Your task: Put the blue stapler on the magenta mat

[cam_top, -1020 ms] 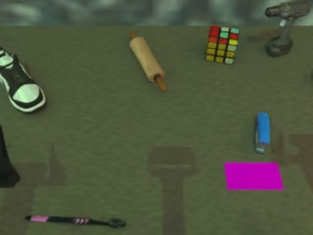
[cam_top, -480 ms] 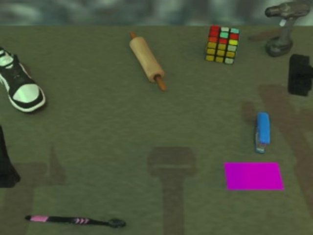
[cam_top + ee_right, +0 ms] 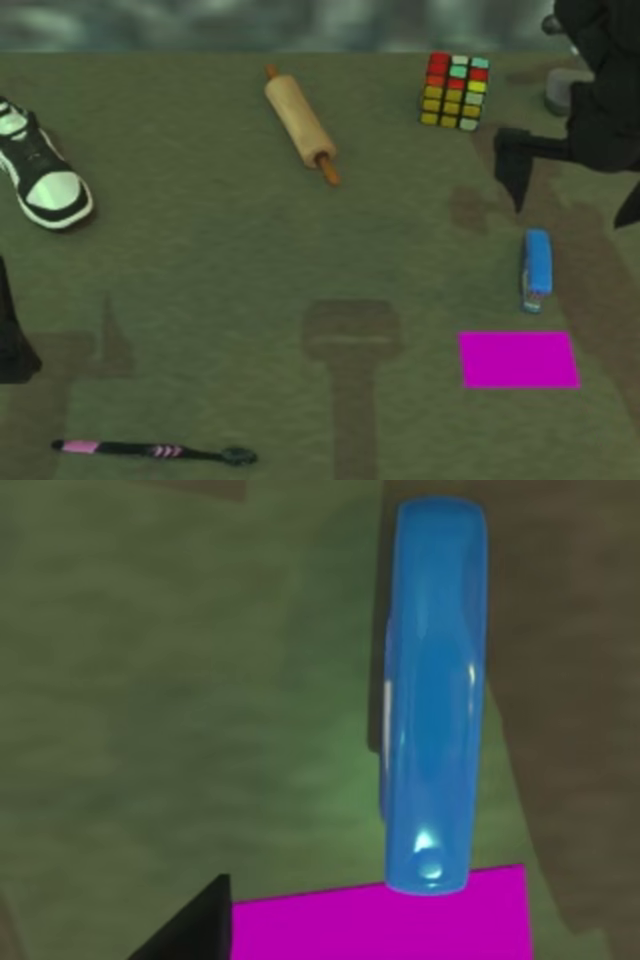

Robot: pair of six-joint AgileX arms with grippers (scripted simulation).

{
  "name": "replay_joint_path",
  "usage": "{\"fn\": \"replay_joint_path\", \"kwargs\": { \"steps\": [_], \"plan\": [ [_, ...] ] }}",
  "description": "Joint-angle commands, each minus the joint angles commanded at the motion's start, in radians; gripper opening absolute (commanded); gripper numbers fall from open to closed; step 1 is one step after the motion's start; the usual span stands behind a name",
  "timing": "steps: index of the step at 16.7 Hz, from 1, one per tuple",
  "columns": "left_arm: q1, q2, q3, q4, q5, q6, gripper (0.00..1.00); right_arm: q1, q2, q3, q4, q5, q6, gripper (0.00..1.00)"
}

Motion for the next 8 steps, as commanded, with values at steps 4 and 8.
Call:
{"fn": "replay_joint_path", "kwargs": {
  "steps": [4, 8],
  "plan": [
    [0.0, 0.0, 0.0, 0.0, 0.0, 0.0, 1.0, 0.012, 0.091, 0.087, -0.049, -0.001, 0.022, 1.0],
    [0.0, 0.0, 0.0, 0.0, 0.0, 0.0, 1.0, 0.006, 0.088, 0.084, -0.047, -0.001, 0.021, 1.0]
  ]
}}
